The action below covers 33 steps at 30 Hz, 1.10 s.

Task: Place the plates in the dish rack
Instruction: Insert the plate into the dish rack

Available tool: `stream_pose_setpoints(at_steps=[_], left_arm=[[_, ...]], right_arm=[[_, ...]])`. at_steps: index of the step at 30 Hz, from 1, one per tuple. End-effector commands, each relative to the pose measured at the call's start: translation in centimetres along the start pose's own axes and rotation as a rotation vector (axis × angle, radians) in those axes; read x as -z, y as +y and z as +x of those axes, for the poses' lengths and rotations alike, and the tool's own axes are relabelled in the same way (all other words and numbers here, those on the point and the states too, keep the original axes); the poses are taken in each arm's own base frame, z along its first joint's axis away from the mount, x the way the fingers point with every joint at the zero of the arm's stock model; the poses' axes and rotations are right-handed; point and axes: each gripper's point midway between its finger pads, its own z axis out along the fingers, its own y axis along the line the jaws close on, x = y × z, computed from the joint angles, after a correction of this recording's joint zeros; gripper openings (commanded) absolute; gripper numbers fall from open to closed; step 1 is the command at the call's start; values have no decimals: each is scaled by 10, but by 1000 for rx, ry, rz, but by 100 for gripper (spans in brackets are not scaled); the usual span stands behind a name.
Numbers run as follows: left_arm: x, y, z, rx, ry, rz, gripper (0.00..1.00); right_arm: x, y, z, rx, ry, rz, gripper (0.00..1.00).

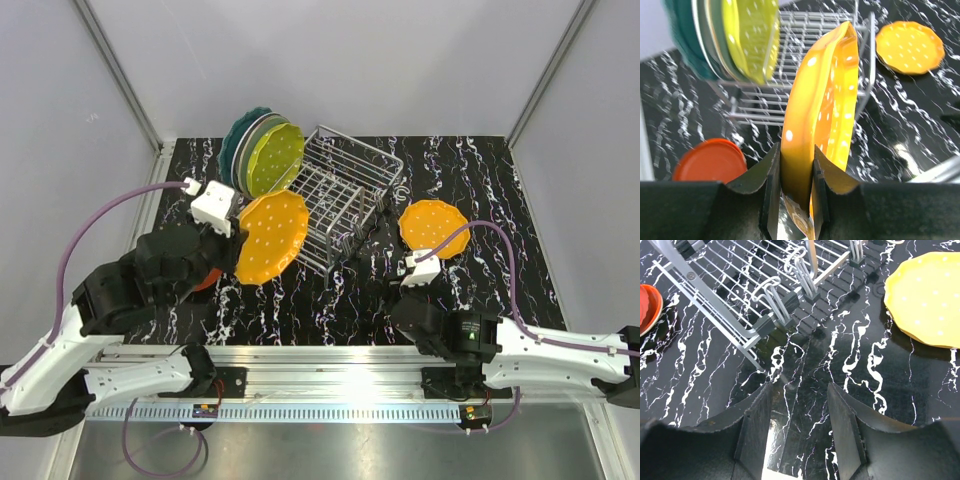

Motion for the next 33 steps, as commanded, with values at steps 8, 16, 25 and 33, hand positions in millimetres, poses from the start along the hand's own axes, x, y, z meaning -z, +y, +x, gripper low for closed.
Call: stream_pose_setpoints(at_steps=[8,16,25,33], left_arm=[[-3,18,-146,1,-381,-112,0],[-31,22,-180,-70,-426,-112,0],[-57,28,-175,-164,-390,-158,0],[-69,38,-171,-203,-371,-215,0]], right_arm=[[-10,5,2,-13,5,4,55],[-13,-3,4,-11,10,21,56],[-19,-9,4,-10,13,40,56],[-28,-10,7,-2,32,44,56]])
